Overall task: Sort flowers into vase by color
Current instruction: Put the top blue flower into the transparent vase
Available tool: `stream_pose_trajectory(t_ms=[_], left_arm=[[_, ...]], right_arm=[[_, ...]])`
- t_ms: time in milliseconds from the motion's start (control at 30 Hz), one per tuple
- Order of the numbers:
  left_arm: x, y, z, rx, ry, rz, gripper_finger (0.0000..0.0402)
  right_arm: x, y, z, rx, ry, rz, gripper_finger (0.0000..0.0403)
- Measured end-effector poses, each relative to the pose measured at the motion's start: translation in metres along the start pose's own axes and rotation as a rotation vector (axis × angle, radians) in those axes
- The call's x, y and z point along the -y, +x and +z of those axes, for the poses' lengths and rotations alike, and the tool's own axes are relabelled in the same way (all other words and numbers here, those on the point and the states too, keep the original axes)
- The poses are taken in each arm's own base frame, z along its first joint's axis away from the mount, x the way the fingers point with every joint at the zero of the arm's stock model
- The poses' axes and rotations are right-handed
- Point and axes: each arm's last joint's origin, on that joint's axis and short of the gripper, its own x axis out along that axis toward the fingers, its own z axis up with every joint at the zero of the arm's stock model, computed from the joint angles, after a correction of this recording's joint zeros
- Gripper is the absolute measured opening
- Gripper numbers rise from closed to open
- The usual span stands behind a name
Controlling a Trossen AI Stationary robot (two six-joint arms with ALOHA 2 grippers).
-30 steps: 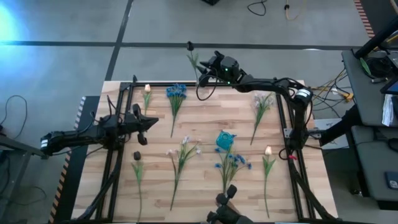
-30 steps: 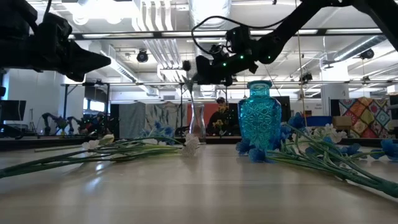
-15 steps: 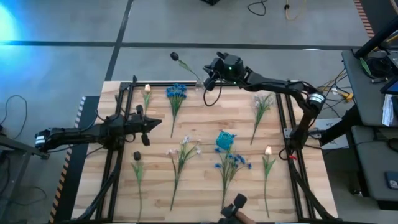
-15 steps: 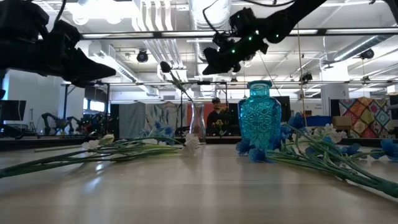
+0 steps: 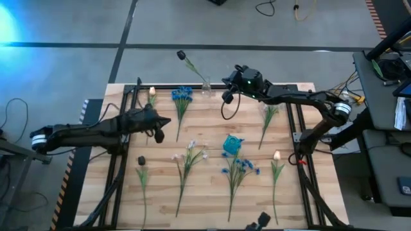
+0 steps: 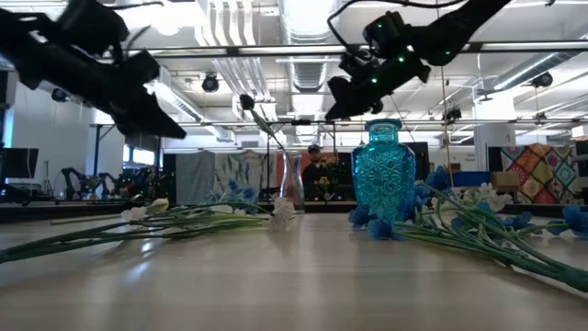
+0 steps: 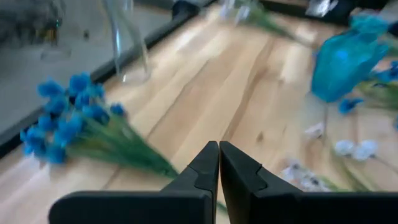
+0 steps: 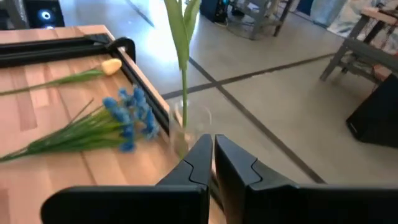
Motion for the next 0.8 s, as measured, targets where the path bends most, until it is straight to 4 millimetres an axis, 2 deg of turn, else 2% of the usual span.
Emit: stream_pose_trajectory(t_ms=[167, 267, 433, 633, 800], left_arm=[[-0.005, 0.022, 0.009, -0.178, -0.046, 0.054, 0.0001], [-0.004, 0.036, 0.018, -0.273, -0.051, 0.070, 0.0014], [-0.005, 0.064, 0.028, -0.416, -0.049, 0.061, 0.0070], [-0.026, 0.092, 0.025, -0.527, -0.100, 0.140, 0.0155], [-0.040, 0.110, 0.022, -0.566, -0.173, 0.146, 0.0197]], right_arm=[[0.000, -0.024, -0.011, -0.003, 0.016, -0.039, 0.0012], [0.001, -0.037, -0.016, 0.002, 0.043, -0.039, 0.0012], [0.001, -0.054, -0.022, 0.013, 0.048, -0.039, 0.0012], [-0.001, -0.062, -0.023, 0.024, 0.043, -0.032, 0.0013], [-0.001, -0.062, -0.024, 0.023, 0.041, -0.030, 0.0013]])
